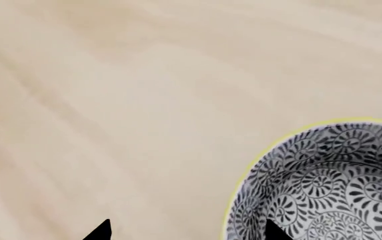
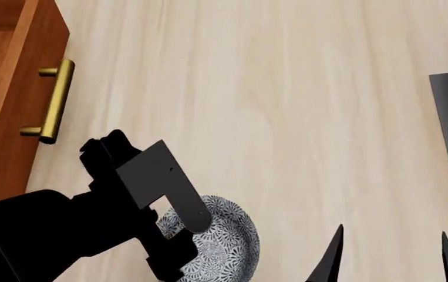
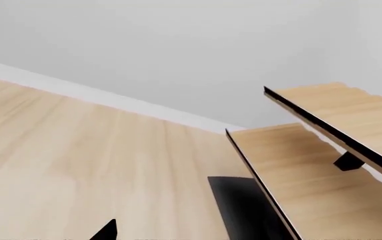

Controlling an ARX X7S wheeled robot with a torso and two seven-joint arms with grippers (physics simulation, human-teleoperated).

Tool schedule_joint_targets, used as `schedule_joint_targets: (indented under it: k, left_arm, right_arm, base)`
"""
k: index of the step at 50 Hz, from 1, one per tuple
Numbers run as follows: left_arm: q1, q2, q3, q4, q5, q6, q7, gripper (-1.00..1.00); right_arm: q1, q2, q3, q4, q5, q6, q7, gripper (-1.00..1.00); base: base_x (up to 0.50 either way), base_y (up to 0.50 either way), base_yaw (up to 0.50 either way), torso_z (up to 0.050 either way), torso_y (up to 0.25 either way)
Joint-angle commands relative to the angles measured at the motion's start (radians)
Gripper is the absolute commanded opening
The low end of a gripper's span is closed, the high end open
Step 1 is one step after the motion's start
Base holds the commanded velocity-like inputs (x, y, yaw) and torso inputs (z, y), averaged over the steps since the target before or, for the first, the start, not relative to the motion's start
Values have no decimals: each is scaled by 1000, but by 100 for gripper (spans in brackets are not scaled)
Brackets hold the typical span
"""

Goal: Put the bowl in the bottom drawer of the cabinet.

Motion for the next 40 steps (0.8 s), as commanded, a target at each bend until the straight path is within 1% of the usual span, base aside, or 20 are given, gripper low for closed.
schedule_joint_targets:
  k: [1,5,18,19,35,40]
  left_arm:
    - [18,29,47,-38,25,22,14,100]
    - [22,36,46,-55,25,36,16,100]
    - [26,74,57,-201,56,125,24,100]
    - [31,79,43,-208,59,129,8,-100]
    - [48,69,36,-182,53,135,-7,-100]
    - [43,60,17,-124,41,118,-21,-100]
  right_arm:
    - [-3,3,0,17,8,-17,3,100]
    - [-18,4,5,13,10,-27,8,100]
    - [-40,5,-1,-3,7,-25,18,100]
    - [-41,5,-2,-5,6,-24,18,100]
    - [-45,5,-12,-14,6,-17,25,100]
    - [-45,7,-10,-13,8,-19,26,100]
  base:
    - [11,-3,-4,0,-17]
    - [3,-3,-4,0,-5]
    - [2,-2,-3,0,-3]
    - [0,-4,-5,0,-12]
    - [4,-5,-7,0,-8]
    - [6,-6,-8,0,-6]
